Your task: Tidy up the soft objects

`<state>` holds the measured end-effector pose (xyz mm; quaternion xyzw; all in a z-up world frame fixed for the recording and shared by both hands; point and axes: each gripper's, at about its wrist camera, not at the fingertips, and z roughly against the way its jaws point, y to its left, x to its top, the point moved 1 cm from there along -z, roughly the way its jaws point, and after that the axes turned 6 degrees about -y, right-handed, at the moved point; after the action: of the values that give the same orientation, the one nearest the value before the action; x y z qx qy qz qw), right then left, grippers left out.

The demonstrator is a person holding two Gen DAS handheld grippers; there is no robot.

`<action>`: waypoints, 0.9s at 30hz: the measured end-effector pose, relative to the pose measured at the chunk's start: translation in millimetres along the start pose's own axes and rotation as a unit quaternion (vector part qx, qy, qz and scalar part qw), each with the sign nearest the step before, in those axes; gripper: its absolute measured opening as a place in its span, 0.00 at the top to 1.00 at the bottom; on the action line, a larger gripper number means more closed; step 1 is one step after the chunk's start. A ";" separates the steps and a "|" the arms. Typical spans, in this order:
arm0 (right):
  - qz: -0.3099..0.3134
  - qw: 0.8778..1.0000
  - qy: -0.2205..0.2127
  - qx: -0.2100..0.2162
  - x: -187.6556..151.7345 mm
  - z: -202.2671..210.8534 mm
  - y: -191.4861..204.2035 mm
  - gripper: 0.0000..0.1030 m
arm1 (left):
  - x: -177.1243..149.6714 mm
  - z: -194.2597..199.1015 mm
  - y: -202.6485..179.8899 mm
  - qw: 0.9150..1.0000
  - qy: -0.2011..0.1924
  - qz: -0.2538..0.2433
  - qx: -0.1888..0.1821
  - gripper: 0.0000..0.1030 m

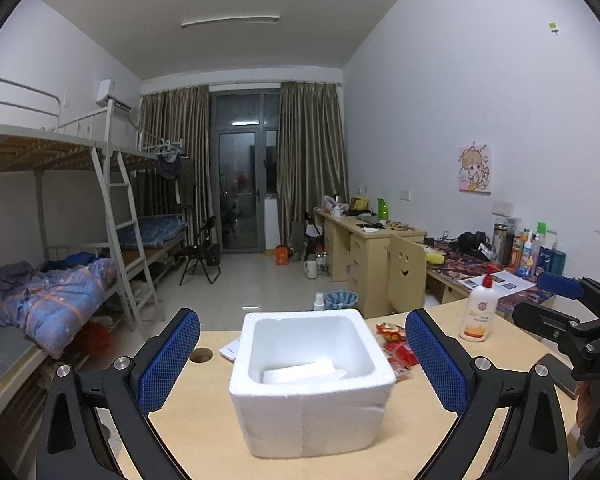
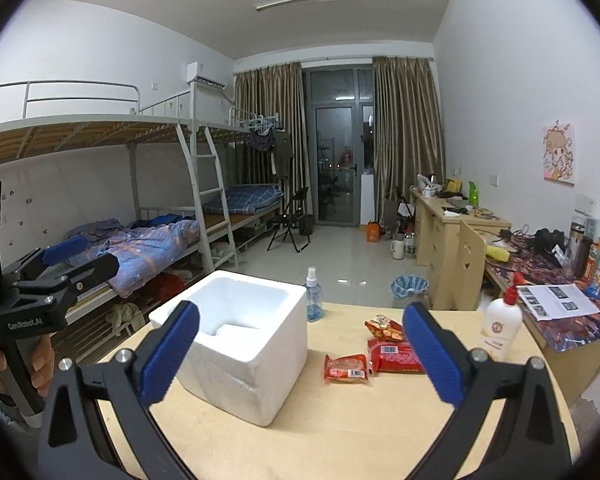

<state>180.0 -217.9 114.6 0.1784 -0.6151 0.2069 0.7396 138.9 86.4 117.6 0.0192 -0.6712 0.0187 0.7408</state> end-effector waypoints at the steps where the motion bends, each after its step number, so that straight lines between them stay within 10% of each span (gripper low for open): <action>1: 0.000 1.000 -0.003 0.001 -0.9 6.1 0.4 0.00 | 0.3 4.7 -3.9 1.000 0.000 0.000 0.000 0.00; 27: 0.014 0.998 -0.058 0.000 -33.1 123.2 33.1 0.00 | -17.7 145.1 -37.5 0.999 -0.050 -0.009 -0.017 0.00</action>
<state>54.4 -256.5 104.5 0.1815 -0.6591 0.2066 0.7000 -5.0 41.1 114.1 0.0138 -0.7074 -0.0006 0.7066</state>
